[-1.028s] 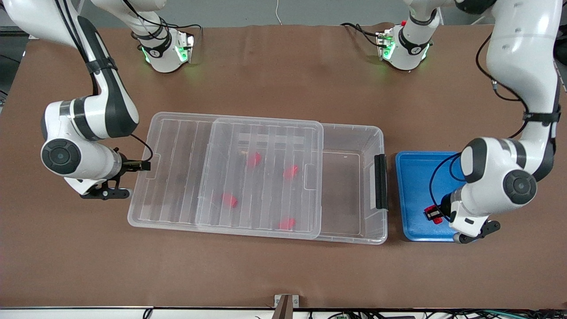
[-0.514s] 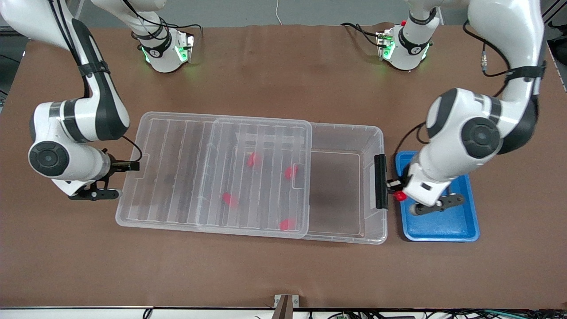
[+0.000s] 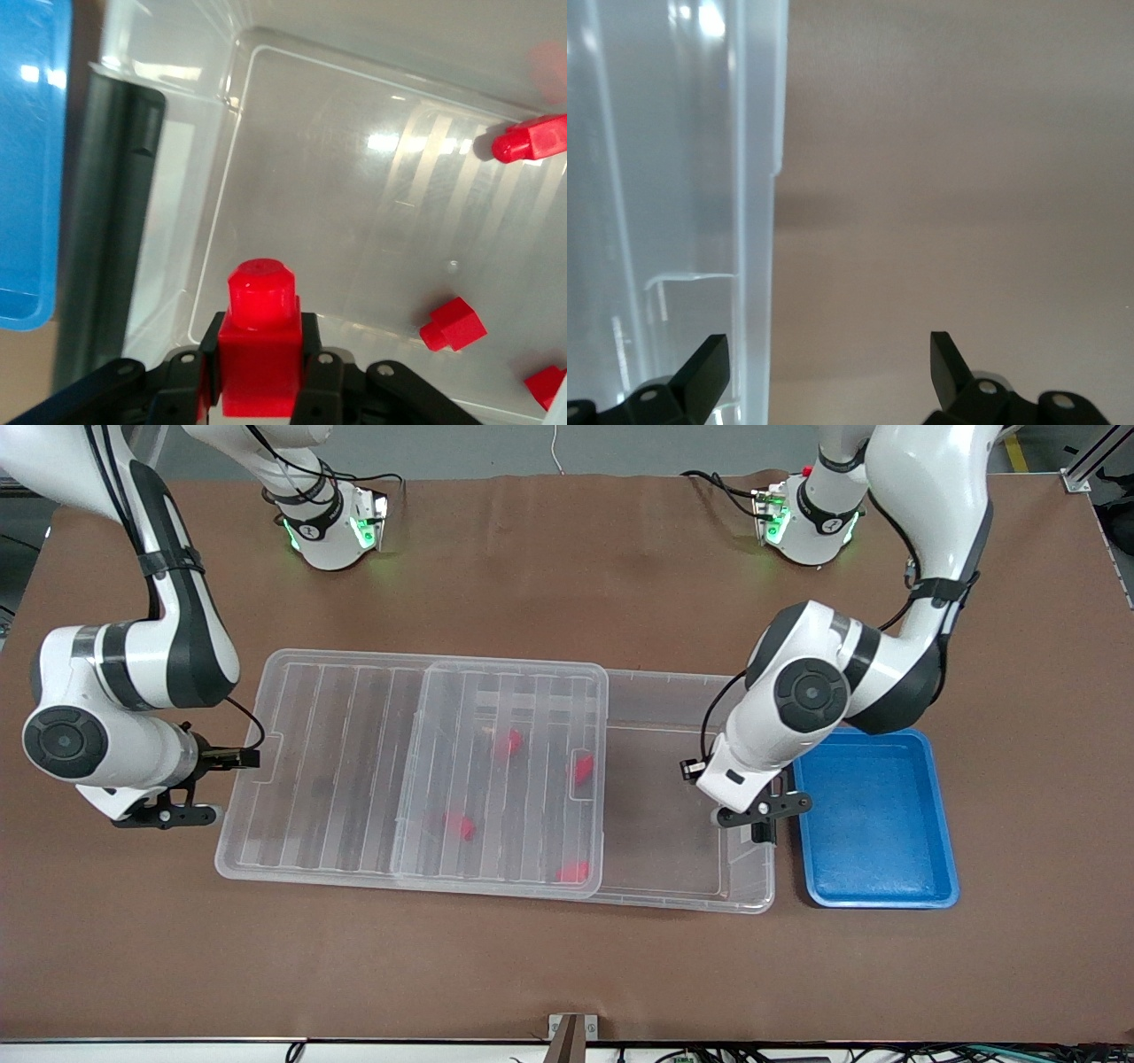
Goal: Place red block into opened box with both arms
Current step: 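Carry the red block with the left gripper over the opened box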
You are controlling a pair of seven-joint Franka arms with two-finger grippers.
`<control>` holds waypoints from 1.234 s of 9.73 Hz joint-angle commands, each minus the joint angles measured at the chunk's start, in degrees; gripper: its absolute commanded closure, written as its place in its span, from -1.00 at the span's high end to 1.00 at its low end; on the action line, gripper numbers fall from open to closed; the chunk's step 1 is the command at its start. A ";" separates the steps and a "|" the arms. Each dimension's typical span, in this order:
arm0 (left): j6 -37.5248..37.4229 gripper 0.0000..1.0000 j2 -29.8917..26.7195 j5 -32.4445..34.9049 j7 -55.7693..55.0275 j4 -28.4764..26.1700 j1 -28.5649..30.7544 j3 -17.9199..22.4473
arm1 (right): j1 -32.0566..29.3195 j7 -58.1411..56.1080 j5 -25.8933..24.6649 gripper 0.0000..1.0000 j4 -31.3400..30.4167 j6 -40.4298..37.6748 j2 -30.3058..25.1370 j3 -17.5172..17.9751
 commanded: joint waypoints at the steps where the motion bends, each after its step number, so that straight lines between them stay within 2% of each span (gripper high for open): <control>1: 3.96 -1.00 3.96 1.18 -2.55 -1.38 -1.70 0.29 | 0.64 0.95 0.84 1.00 7.08 -4.25 -3.00 0.60; 3: 8.17 -1.00 7.03 1.79 -2.64 -2.96 -2.93 0.29 | -0.06 0.95 6.18 1.00 8.79 -4.35 -9.93 -0.45; 4: 10.28 -1.00 8.53 4.76 -2.64 -4.10 -3.55 0.20 | 0.63 0.34 8.39 1.00 8.79 -4.61 -13.27 -4.11; 6: 10.91 -1.00 11.16 6.63 -2.12 -4.11 -3.73 0.03 | 2.48 0.16 14.10 1.00 8.44 -11.26 -18.55 -10.44; 9: 13.10 -0.92 14.77 6.55 -1.59 -4.11 -3.82 -0.06 | 2.13 -0.01 14.92 1.00 6.59 -13.75 -20.34 -11.96; 10: 13.90 -0.61 15.83 6.20 -1.59 -3.68 -3.73 -0.23 | 2.13 -0.01 15.09 1.00 6.77 -13.40 -20.25 -11.97; 11: 13.91 0.57 15.84 6.02 -1.68 -3.50 -3.82 -0.24 | 2.22 -0.01 15.09 1.00 6.68 -13.84 -20.34 -11.97; 12: 13.91 1.00 15.23 6.45 -1.59 -3.41 -3.82 -0.32 | 2.05 -0.01 15.09 1.00 6.59 -14.10 -20.34 -11.97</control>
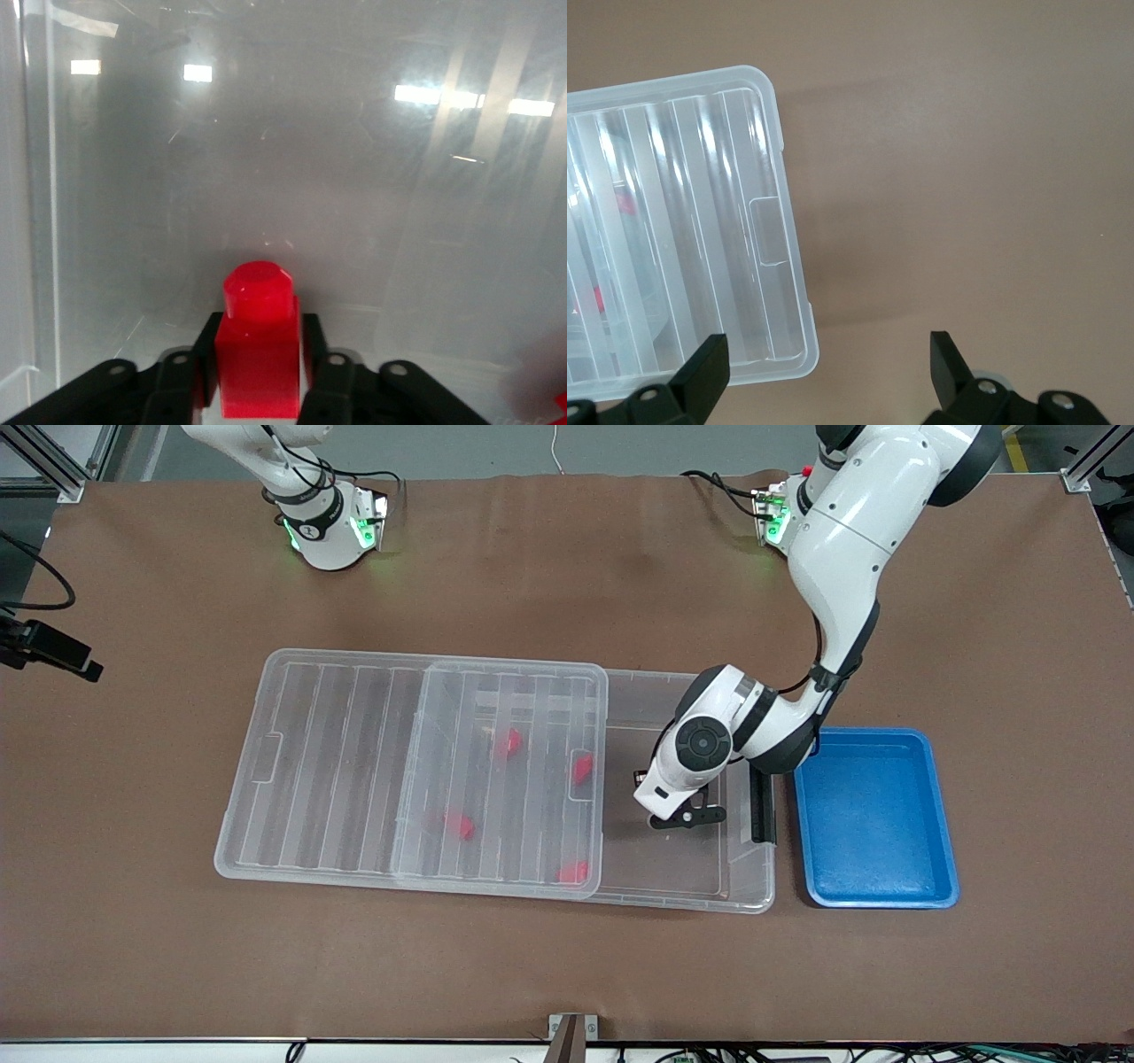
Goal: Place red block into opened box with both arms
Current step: 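Carry the red block with the left gripper over the opened box, then lower the red block into the box and open the left gripper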
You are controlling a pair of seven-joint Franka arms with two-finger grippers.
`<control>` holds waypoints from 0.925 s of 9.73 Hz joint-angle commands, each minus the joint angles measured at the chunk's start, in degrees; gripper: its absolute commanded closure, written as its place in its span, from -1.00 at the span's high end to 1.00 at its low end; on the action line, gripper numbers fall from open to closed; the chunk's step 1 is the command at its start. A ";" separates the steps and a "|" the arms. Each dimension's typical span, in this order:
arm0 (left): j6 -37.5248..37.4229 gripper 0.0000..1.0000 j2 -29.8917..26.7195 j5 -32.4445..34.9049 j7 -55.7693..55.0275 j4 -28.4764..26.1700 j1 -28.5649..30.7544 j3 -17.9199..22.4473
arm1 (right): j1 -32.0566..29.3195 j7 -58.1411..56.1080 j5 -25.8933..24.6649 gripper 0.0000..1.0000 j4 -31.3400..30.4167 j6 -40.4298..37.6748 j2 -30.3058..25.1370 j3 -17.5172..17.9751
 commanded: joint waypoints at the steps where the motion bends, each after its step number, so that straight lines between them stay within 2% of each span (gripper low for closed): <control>1: 0.51 1.00 -0.31 0.97 -0.30 1.42 0.02 -0.80 | 0.49 0.29 1.00 1.00 -1.30 0.04 -1.14 -0.65; 5: -8.43 1.00 -15.14 0.44 0.92 2.31 1.42 -1.24 | 0.32 -1.54 1.00 1.00 -1.56 0.13 -0.88 -1.17; 6: -10.46 1.00 -18.83 0.44 1.54 2.39 2.99 -1.24 | -0.38 -7.74 1.00 0.72 -2.44 0.39 -0.61 -1.70; 7: -13.53 1.00 -22.00 0.44 3.63 3.96 5.01 -1.24 | -0.82 -14.67 1.00 0.20 -4.79 2.22 0.00 -3.18; 8: -18.34 1.00 -24.56 0.79 7.74 6.94 7.20 -0.90 | -0.91 -19.70 1.08 -0.45 -9.52 7.72 0.61 -4.42; 9: -22.31 1.00 -26.06 0.36 12.22 9.58 10.18 -1.07 | -0.92 -22.10 1.61 -0.90 -14.18 14.04 1.40 -4.95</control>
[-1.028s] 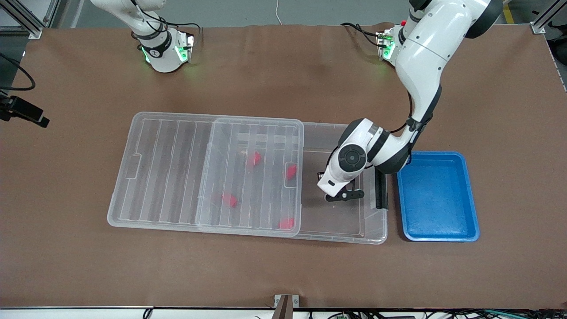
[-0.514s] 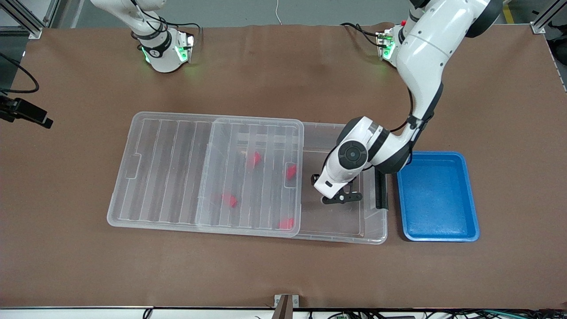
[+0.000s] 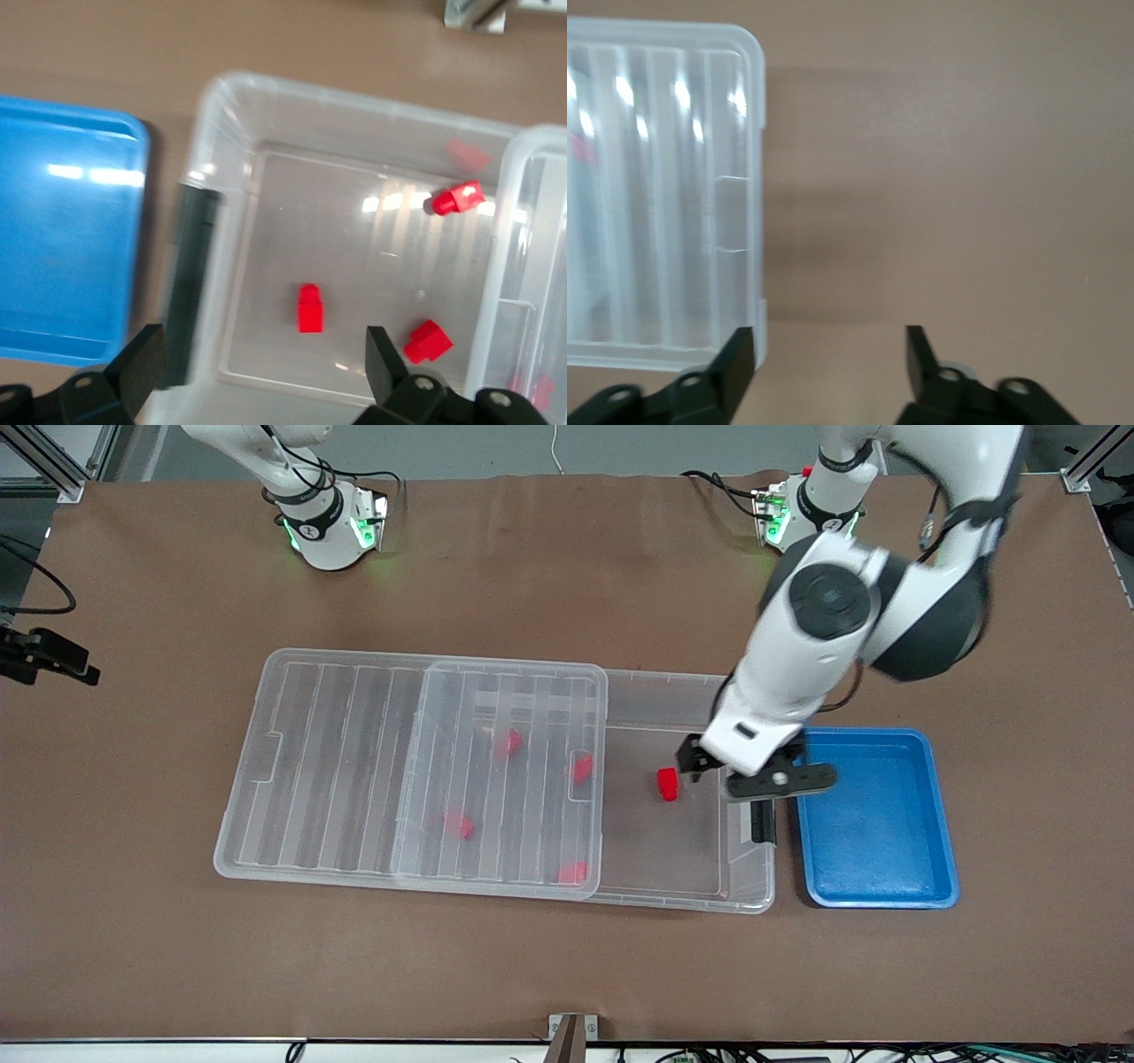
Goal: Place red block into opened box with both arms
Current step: 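Lower the red block into the box and open the left gripper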
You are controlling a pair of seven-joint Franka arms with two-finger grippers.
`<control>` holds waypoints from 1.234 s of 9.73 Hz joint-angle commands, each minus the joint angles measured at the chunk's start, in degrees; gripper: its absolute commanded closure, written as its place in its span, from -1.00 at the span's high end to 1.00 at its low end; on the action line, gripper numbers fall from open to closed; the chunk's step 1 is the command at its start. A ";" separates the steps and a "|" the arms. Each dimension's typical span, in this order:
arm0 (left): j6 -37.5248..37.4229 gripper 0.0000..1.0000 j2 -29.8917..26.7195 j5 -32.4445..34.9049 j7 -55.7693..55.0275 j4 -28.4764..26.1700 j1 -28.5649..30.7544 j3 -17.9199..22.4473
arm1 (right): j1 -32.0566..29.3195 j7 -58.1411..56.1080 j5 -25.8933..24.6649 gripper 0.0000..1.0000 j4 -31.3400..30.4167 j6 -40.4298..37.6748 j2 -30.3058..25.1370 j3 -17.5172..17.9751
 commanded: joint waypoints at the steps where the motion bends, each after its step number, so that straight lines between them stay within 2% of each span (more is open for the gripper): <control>1: -8.15 1.00 -2.90 0.27 5.94 3.40 5.99 -0.46 | -0.18 -4.84 1.34 -1.00 -9.45 10.94 1.84 -0.60; 3: -12.48 1.00 -7.39 0.10 8.13 3.68 9.70 -0.20 | 0.17 -11.14 3.96 -1.00 -10.98 18.95 8.15 -0.51; 5: -18.10 1.00 -10.12 -0.70 17.51 3.68 12.87 -0.11 | 0.78 -12.32 10.19 -1.00 -11.15 20.13 11.60 -0.33; 6: -18.90 1.00 -11.70 -0.78 20.43 3.68 14.53 -0.11 | 1.48 -12.49 10.30 -1.00 -11.15 20.04 12.48 0.01; 7: -19.69 1.00 -13.80 -3.83 22.63 3.60 15.16 0.32 | 2.71 -12.41 10.39 -1.00 -11.24 20.13 13.36 0.54; 8: -20.40 1.00 -15.56 -5.43 23.61 2.81 14.64 2.41 | 2.98 -12.41 10.57 -1.00 -11.15 20.13 13.63 1.50; 10: -25.05 1.00 -19.16 -8.15 25.11 -0.78 12.27 6.89 | 3.25 -12.32 13.19 -1.00 -11.15 20.04 14.07 3.35; 11: -25.41 1.00 -21.27 -9.47 25.81 -4.54 12.44 7.09 | 3.34 -12.14 13.55 -1.00 -10.98 20.13 14.51 4.66; 12: -25.41 1.00 -22.16 -9.49 26.25 -5.80 12.44 7.09 | 3.34 -11.71 13.56 -1.00 -10.80 20.04 14.51 5.46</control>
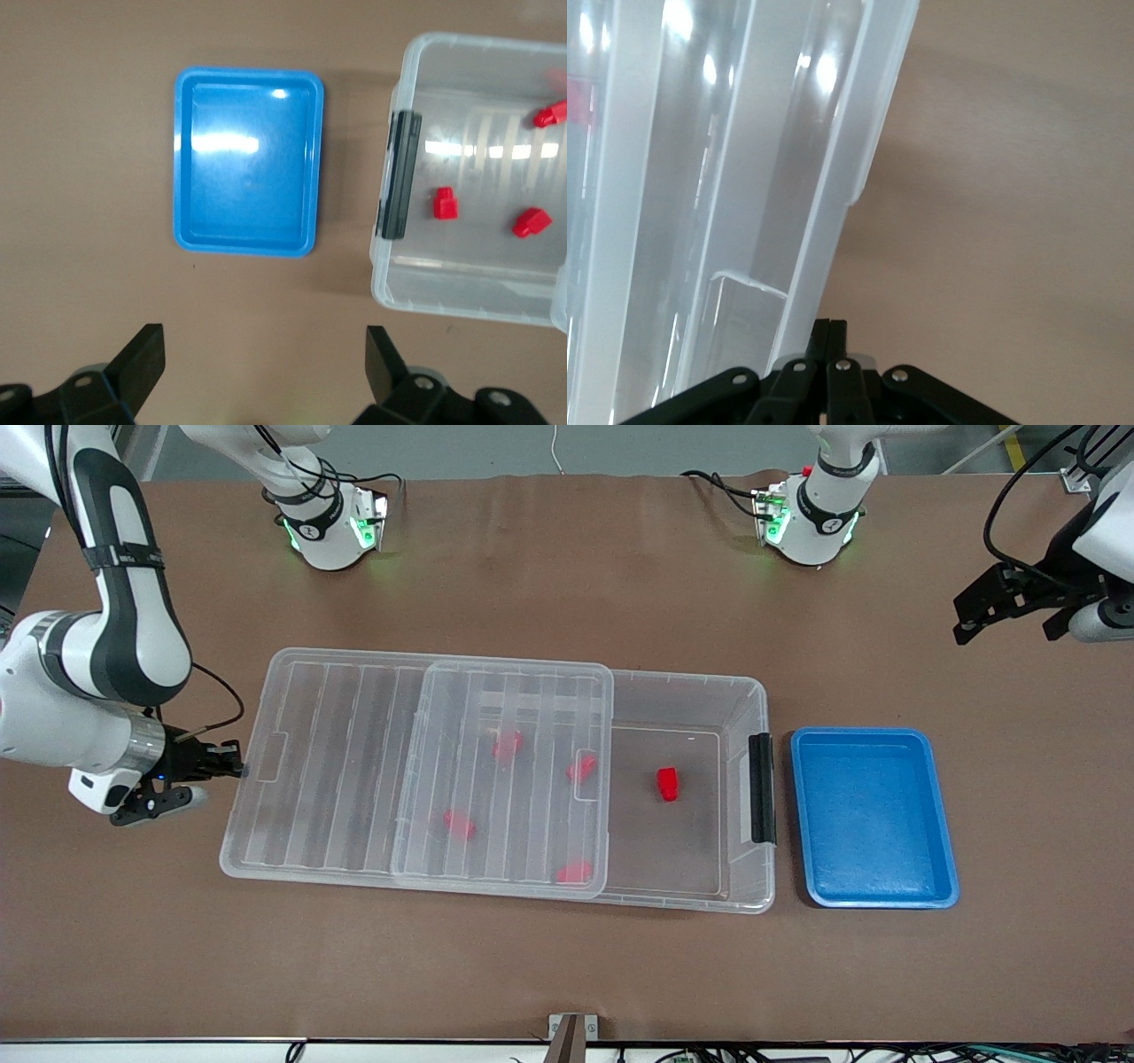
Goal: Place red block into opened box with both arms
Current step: 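Slide the clear lid back over the box with the right gripper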
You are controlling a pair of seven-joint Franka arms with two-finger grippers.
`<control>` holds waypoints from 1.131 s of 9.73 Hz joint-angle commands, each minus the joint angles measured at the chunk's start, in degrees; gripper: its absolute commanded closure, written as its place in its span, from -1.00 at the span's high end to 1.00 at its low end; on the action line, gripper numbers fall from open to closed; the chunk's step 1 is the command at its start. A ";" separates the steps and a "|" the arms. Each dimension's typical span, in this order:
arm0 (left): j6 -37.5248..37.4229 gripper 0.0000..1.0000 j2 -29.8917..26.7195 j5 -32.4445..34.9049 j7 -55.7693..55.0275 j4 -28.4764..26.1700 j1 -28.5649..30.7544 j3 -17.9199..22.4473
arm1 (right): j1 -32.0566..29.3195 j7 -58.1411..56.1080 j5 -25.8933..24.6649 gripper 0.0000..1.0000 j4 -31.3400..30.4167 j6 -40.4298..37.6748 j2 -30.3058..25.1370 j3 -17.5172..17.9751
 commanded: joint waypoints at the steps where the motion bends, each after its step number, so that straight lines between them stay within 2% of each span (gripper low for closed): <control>1: 0.09 1.00 -2.94 -1.16 1.85 -6.45 -0.38 0.82 | -0.19 -0.06 2.30 -1.00 0.53 -0.27 0.23 1.98; 3: -0.08 1.00 -3.47 -1.25 1.86 -6.90 -0.29 0.64 | 0.16 2.38 3.97 -1.00 0.80 -0.18 0.32 4.09; 6: 0.53 1.00 -2.77 -1.25 1.86 -6.37 -0.47 0.64 | 1.39 9.50 3.63 -1.00 2.73 -0.01 1.46 8.47; 11: 0.71 1.00 -2.25 -1.25 1.94 -6.11 -0.29 0.55 | 5.69 16.01 3.45 -1.00 4.66 2.10 4.45 9.46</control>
